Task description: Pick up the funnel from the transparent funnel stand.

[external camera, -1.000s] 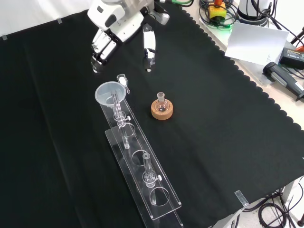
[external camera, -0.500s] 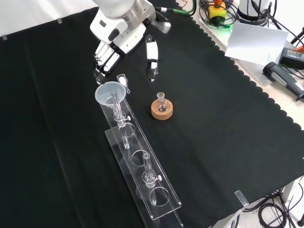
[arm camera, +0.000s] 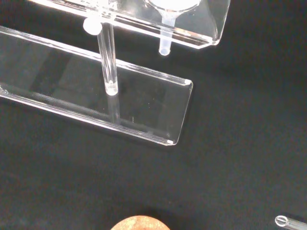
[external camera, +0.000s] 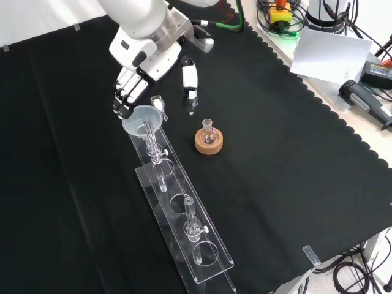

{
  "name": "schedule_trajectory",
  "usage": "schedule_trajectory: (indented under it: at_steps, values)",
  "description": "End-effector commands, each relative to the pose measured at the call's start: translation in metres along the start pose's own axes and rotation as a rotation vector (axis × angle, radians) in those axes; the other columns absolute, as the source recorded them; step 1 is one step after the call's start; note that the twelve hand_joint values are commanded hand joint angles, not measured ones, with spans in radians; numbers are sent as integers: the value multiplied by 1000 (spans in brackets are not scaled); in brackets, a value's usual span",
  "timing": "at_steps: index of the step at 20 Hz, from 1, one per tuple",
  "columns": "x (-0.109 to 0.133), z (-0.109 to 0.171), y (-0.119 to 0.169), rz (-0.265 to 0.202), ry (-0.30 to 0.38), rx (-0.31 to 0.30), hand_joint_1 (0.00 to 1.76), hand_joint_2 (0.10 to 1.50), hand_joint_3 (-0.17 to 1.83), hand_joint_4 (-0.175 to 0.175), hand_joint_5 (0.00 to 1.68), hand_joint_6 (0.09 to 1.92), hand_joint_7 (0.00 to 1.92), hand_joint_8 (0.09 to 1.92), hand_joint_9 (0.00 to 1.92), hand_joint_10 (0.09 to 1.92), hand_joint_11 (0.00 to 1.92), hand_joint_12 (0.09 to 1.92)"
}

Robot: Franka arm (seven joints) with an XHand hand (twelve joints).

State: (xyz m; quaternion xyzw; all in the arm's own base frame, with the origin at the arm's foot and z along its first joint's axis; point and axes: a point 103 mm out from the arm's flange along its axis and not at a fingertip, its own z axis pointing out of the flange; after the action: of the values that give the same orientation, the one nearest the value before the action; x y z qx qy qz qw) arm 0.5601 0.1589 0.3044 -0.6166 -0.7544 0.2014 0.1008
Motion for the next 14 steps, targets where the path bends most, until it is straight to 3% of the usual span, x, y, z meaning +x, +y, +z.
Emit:
schedule_trajectory:
  at_steps: [1, 14]
  values:
    - [-3, 7, 14, -21, 4, 28, 486, 745, 103, -14, 0, 87, 0, 248, 12, 876, 285, 1484]
    - [-2, 17, 30, -23, -35, 42, 507, 752, 98, -21, 0, 87, 0, 378, 37, 907, 298, 1489]
